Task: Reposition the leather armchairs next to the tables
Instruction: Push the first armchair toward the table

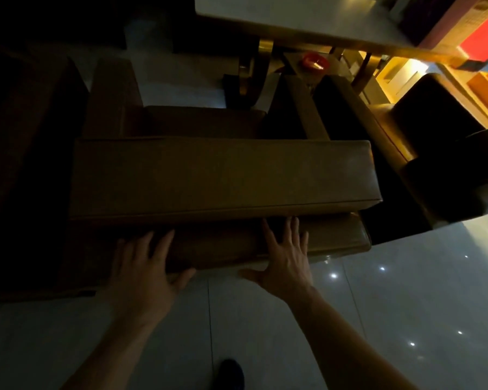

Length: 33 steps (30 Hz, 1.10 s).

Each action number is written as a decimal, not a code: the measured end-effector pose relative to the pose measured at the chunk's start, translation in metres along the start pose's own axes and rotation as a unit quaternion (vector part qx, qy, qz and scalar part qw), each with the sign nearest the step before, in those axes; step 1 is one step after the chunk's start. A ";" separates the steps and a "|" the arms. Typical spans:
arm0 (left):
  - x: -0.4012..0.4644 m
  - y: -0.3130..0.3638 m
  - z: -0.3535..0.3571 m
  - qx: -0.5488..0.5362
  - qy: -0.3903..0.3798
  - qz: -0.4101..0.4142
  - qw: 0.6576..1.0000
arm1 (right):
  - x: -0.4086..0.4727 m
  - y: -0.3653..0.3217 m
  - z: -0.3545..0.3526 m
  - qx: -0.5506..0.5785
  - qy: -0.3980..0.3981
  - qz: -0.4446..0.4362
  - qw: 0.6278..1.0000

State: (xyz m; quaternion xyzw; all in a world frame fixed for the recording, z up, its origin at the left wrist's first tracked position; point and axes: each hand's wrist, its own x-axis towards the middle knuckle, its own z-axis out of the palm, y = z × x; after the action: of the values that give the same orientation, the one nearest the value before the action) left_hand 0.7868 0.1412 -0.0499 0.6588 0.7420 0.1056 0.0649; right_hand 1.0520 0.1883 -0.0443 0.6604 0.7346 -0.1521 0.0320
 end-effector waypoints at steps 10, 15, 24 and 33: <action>0.006 -0.011 0.021 -0.010 -0.009 0.084 0.996 | 0.006 0.005 0.017 -0.051 0.043 0.000 0.998; 0.008 -0.019 0.018 -0.023 -0.030 0.083 0.996 | 0.004 -0.001 0.017 -0.045 0.052 0.013 0.998; 0.008 -0.028 0.016 -0.033 -0.034 0.094 0.994 | -0.003 -0.017 0.016 -0.038 0.034 0.033 0.998; 0.006 -0.005 0.005 -0.019 -0.070 0.038 0.997 | -0.010 -0.016 0.010 0.001 0.025 0.011 1.000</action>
State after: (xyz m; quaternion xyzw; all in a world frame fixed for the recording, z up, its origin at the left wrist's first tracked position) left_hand 0.7825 0.1472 -0.0560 0.6913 0.7077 0.0760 0.1248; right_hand 1.0359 0.1747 -0.0487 0.6719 0.7280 -0.1358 0.0143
